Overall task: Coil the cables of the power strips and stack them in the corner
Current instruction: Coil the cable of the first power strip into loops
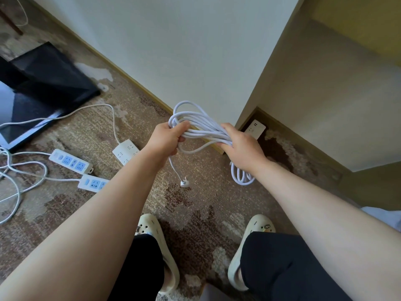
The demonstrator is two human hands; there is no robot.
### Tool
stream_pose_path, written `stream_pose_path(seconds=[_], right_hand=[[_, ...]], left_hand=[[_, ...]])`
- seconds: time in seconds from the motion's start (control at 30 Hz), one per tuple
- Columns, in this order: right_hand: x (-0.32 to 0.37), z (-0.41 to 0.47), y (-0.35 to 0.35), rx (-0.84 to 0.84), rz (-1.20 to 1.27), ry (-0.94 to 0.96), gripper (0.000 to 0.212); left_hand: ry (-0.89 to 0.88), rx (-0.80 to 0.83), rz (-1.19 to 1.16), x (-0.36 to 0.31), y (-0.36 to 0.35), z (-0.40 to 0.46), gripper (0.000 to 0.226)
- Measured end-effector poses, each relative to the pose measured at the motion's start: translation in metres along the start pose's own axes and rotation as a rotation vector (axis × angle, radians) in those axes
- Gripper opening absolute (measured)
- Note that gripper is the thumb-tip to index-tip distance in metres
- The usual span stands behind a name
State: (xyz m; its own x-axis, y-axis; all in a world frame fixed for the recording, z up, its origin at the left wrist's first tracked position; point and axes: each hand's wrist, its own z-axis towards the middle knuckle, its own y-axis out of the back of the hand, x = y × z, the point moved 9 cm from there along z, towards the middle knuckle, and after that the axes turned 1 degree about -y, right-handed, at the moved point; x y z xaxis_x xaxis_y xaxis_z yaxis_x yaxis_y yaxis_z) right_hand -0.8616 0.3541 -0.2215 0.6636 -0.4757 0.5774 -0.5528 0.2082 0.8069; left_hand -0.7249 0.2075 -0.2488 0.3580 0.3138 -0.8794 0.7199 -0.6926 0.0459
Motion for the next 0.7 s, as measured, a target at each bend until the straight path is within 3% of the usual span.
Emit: stream_pose_path(seconds=[0.1, 0.3, 0.5, 0.7], right_hand=[[0.002, 0.001, -0.007, 0.054, -0.057, 0.044, 0.026], [-0.021, 0.000, -0.013, 0.091, -0.053, -0.055, 0.015], [-0.022, 0.004, -0.015, 0.163, 0.023, -0.080, 0.045], [-0.022, 0.007, -0.009, 0.058, -0.040, -0.105, 0.046]], left_hand=[[0.013, -0.005, 0.029, 0.004, 0.001, -0.001, 0.023], [-0.051, -0.009, 0.202, -0.001, -0.007, -0.005, 0.022], [-0.115, -0.059, 0.281, -0.013, -0.002, -0.002, 0.024], [-0.063, -0.011, 0.130, -0.007, -0.004, 0.001, 0.028]])
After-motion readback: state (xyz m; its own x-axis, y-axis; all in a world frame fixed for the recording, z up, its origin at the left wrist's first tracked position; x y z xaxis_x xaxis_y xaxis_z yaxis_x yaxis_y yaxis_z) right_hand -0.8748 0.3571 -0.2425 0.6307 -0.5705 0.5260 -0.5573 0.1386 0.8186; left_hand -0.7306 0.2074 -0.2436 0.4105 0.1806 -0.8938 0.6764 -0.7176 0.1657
